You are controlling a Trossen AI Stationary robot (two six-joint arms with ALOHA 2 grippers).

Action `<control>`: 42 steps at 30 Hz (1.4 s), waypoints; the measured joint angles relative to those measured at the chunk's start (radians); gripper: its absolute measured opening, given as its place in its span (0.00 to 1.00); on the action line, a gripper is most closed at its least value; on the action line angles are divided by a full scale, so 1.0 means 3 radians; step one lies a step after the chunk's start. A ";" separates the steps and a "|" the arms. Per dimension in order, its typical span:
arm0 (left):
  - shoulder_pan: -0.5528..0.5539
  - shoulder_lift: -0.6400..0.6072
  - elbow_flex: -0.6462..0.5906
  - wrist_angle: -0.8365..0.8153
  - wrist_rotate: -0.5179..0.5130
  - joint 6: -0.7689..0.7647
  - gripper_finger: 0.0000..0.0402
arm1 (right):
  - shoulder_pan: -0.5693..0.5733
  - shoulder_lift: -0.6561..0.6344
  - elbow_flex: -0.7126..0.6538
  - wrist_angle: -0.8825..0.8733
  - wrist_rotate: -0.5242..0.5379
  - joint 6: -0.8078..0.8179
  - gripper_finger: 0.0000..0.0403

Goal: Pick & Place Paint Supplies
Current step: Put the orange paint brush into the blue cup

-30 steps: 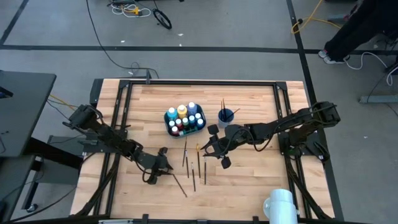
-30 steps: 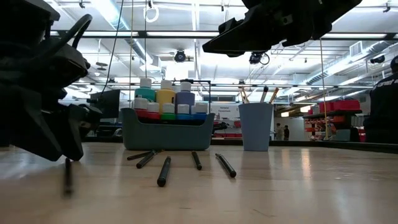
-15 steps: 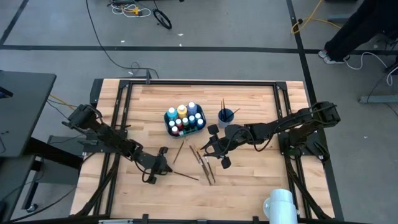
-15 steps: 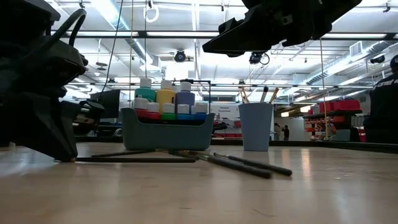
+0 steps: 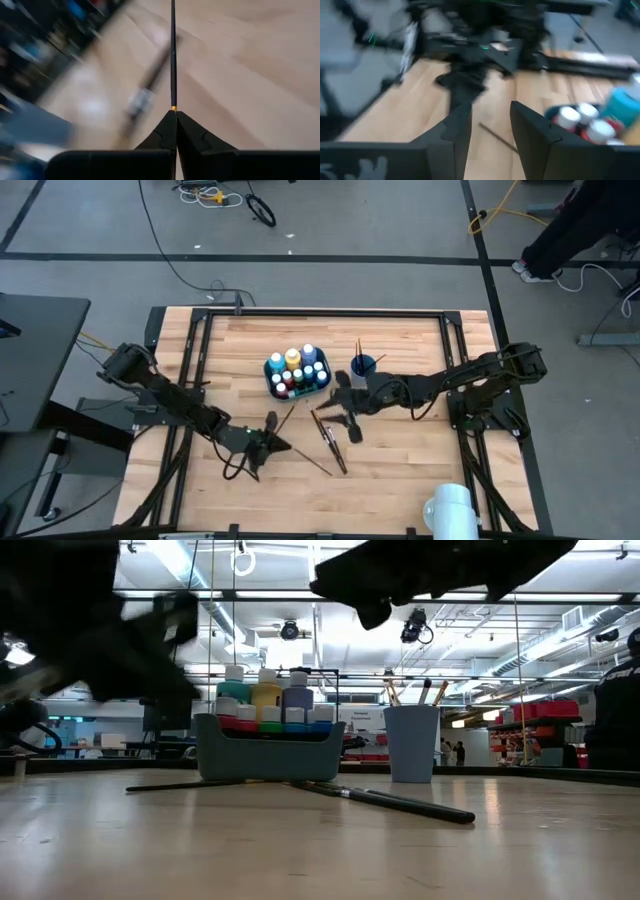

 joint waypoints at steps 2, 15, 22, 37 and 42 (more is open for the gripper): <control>0.0018 -0.0047 0.0156 -0.0007 -0.0171 0.0485 0.01 | -0.0063 -0.0003 0.0000 0.0054 0.0118 0.0408 0.34; 0.0148 -0.0051 0.1254 -0.1719 -0.1165 0.2191 0.01 | -0.0303 -0.0003 0.0001 -0.0410 -0.0656 0.1480 0.34; 0.0338 -0.0051 0.1473 -0.1720 -0.1173 0.2859 0.01 | -0.0304 -0.0003 0.0001 -0.0409 -0.0676 0.1477 0.34; 0.0496 -0.0054 0.1497 -0.1290 -0.1180 0.3711 0.01 | -0.0309 -0.0003 0.0003 -0.0400 -0.0641 0.1277 0.33; 0.0496 -0.0054 0.1497 -0.1295 -0.1149 0.3087 0.01 | -0.0313 -0.0001 0.0003 -0.0401 -0.0423 0.1161 0.30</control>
